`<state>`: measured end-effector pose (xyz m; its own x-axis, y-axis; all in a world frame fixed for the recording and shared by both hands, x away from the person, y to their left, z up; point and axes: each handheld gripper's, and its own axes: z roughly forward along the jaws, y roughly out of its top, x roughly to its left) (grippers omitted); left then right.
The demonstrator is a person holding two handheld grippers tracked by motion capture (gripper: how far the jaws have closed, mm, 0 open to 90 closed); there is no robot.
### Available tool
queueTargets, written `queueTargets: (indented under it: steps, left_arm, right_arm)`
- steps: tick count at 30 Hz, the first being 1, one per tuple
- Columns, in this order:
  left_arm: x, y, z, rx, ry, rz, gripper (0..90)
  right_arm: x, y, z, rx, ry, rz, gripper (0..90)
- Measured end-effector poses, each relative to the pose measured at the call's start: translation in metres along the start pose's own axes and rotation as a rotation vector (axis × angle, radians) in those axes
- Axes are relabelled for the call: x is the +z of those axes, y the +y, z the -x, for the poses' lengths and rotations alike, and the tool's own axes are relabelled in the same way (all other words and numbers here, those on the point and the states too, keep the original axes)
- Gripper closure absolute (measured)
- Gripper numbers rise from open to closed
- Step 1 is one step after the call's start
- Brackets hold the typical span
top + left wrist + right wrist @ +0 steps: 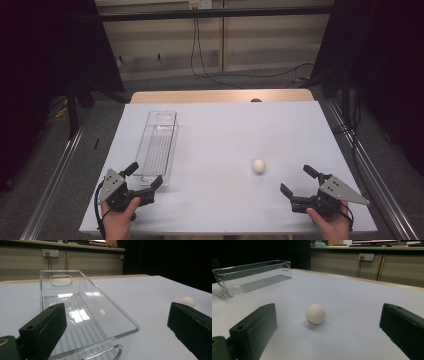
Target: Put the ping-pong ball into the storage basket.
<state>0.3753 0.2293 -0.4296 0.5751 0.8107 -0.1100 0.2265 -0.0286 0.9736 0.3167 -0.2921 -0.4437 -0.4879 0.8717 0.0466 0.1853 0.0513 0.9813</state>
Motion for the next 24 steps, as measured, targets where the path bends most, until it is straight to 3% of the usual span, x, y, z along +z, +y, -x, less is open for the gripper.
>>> queueTargets:
  steps: [5,14,24]
  left_arm:
    - [0.002,0.001,0.002,-0.016,-0.014,0.011,2.4]
    - [0.006,0.004,0.005,0.009,-0.032,-0.007,2.4]
    - [0.012,0.007,0.011,0.005,-0.047,-0.007,2.3]
  right_arm:
    - [0.000,0.000,0.000,0.003,0.003,-0.001,0.8]
    - [0.000,0.000,0.000,-0.004,0.005,0.003,0.9]
    - [0.000,0.001,0.000,-0.002,0.009,0.004,1.0]
